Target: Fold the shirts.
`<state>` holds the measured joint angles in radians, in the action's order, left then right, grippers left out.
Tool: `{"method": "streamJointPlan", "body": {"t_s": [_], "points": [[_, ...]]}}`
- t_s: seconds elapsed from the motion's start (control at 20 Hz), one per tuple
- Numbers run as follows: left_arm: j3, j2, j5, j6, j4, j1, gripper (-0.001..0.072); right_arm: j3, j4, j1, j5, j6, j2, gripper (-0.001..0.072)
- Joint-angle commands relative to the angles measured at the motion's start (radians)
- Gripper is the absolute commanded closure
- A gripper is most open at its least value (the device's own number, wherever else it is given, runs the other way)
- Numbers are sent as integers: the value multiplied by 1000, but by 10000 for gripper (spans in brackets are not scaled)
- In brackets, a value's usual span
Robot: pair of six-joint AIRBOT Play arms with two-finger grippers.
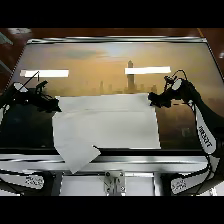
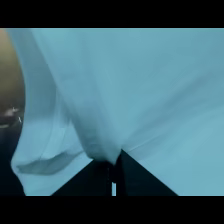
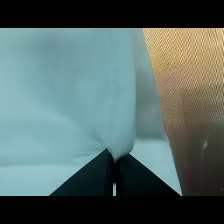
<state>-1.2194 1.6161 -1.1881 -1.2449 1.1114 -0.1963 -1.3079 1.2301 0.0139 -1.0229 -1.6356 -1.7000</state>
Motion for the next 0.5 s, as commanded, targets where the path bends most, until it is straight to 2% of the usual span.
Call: {"method": "streamJointPlan", "body": {"t_s": [0.0,0.3,0.35,0.4,0.45], "points": [[-2,5,-27,-37,71,-1,670,0,42,4,-13,-30,-3,653],[-2,21,34,-44,64,34,668,0,55,6,-14,-55,-3,652],[-2,23,31,-44,64,34,631,0,50,6,-14,-60,-3,617],[-5,23,24,-43,64,32,554,0,40,6,-14,-62,-3,492],[-14,21,6,-44,64,26,419,0,26,6,-18,-61,-2,259]]}}
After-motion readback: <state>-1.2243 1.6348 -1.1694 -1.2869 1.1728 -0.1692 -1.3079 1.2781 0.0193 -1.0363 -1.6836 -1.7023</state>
